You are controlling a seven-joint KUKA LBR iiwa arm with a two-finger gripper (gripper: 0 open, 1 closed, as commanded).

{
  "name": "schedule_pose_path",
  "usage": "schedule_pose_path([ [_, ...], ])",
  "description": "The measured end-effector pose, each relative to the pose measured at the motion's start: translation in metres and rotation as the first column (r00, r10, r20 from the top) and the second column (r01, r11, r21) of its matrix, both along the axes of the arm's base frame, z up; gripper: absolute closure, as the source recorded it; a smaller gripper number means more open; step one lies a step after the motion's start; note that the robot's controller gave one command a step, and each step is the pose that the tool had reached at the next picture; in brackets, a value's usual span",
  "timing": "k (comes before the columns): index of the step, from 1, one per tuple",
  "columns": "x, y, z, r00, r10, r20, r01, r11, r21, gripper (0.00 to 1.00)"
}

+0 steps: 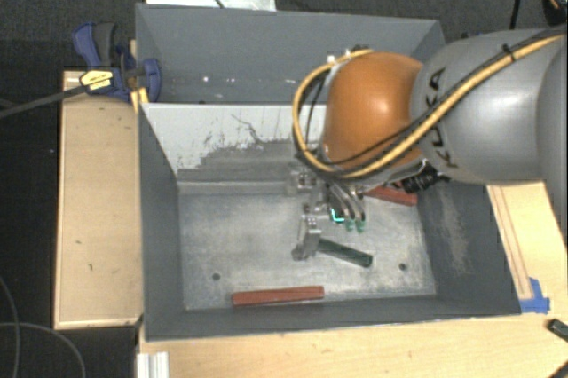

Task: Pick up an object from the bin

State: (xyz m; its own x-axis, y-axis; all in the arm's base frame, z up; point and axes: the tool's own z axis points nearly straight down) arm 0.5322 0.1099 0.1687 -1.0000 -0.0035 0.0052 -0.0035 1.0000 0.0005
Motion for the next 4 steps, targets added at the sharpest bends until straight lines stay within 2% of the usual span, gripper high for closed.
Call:
schedule_pose_path([
  [1,-0.015,-0.083,-0.093,0.991,-0.137,-0.001,0.137,0.991,-0.004,0.0],
  [2,-0.013,-0.079,-0.089,0.991,-0.137,0.007,0.137,0.991,0.001,1.0],
  [3,-0.013,-0.079,-0.089,0.99,-0.14,0.007,0.14,0.99,0.001,0.0],
  [4,-0.029,-0.124,-0.099,1.0,0.004,0.002,-0.004,1.0,-0.002,0.0],
])
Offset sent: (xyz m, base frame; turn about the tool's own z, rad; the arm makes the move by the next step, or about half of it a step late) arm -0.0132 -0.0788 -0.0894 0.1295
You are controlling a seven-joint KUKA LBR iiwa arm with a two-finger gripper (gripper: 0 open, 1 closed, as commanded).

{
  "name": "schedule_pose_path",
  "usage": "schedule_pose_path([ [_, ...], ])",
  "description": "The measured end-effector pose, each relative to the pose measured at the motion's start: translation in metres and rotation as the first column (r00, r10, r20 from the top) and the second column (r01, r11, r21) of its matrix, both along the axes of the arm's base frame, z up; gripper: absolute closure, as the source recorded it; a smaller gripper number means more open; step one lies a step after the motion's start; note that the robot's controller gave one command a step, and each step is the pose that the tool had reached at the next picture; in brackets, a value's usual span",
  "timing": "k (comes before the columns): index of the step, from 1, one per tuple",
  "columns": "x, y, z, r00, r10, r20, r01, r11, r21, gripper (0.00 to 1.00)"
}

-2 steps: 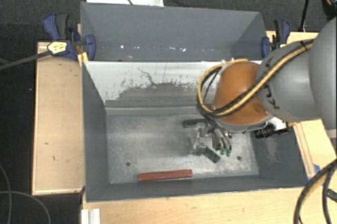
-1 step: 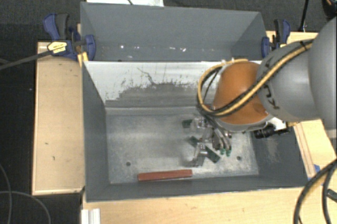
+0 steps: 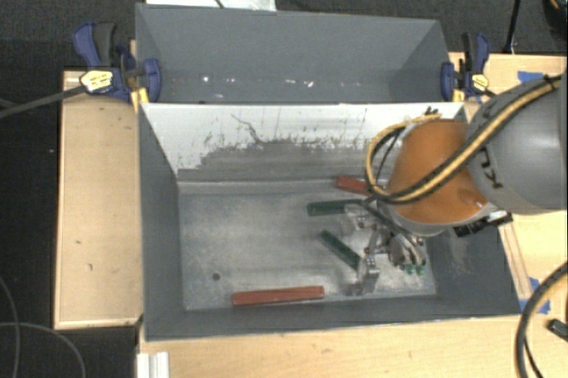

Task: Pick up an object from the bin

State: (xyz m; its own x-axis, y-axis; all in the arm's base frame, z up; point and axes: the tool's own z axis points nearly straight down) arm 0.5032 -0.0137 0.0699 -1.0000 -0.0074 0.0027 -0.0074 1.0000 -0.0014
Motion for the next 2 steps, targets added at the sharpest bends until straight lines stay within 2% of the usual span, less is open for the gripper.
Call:
schedule_pose_path([
  [1,0.0,0.002,0.0,1.0,-0.003,0.001,0.003,1.0,0.002,1.0],
  [2,-0.004,-0.008,0.157,0.995,0.094,0.013,-0.094,0.996,0.0,1.0],
])
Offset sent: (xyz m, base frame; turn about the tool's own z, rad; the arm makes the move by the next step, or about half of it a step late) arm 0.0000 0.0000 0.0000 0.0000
